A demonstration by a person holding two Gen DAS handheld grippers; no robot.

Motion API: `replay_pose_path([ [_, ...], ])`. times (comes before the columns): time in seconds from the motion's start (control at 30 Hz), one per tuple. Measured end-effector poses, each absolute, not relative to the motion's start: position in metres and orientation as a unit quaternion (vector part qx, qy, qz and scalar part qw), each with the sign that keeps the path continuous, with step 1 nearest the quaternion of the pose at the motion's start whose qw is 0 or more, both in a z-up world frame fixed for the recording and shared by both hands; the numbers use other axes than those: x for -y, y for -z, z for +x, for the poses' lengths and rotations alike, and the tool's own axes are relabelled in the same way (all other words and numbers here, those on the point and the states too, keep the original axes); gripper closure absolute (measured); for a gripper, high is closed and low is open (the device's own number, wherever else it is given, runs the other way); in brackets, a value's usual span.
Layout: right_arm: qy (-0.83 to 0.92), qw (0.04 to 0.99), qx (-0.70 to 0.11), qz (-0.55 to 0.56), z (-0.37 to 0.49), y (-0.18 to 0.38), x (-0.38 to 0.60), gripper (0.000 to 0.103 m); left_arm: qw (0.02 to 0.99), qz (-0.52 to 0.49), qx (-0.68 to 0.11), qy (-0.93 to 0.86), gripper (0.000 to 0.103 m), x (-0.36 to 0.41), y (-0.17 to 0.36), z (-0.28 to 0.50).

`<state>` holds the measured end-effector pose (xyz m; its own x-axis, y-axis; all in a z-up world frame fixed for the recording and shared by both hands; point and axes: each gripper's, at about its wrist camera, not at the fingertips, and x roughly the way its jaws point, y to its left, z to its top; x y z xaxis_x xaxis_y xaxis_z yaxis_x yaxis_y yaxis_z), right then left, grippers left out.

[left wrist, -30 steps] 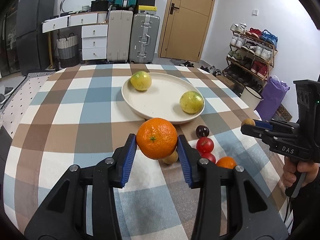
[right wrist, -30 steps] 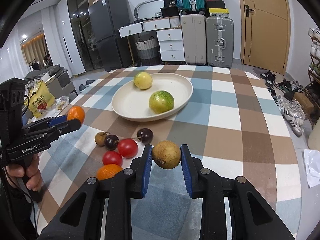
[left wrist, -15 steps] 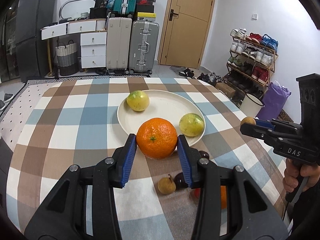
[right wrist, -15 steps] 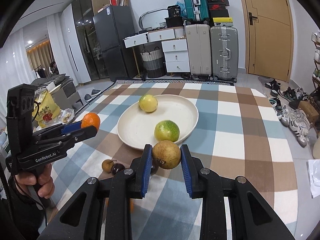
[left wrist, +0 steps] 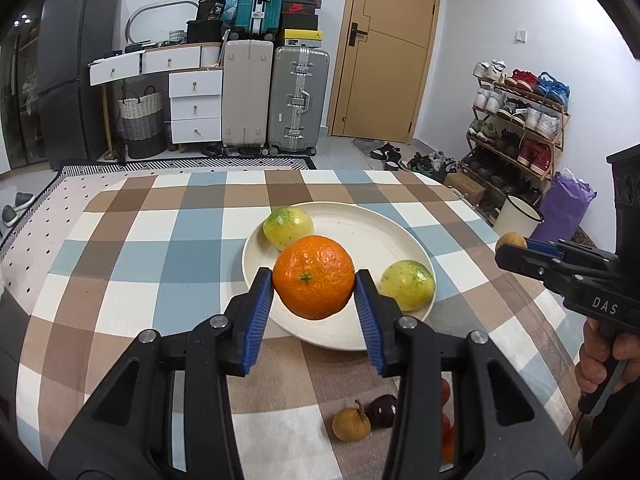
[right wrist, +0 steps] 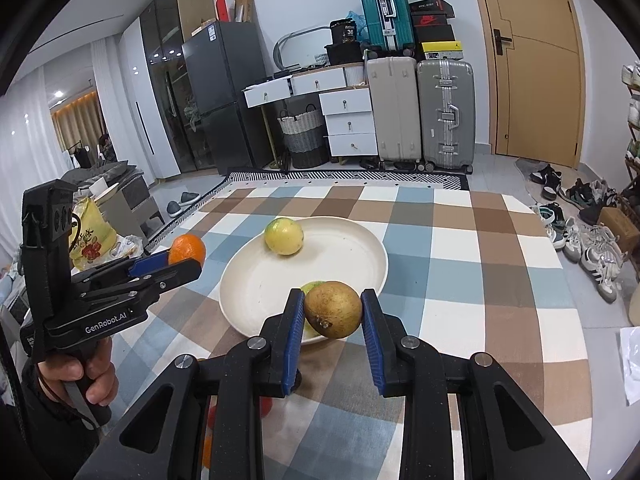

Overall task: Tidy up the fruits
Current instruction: 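Lower the orange and pear onto the plate and open both grippers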

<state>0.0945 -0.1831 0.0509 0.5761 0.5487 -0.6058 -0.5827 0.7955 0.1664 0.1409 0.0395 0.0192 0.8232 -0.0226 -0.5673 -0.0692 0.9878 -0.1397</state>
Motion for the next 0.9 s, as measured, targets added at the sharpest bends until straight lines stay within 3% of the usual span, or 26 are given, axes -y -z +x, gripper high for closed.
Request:
replay_pose_path([
  [0.9,-0.328,0.871,-0.367,0.001,0.162,-0.013,0.152,0.074,0.940,-0.054,-0.335,-0.013,0.064,-0.042,0.020,0.201],
])
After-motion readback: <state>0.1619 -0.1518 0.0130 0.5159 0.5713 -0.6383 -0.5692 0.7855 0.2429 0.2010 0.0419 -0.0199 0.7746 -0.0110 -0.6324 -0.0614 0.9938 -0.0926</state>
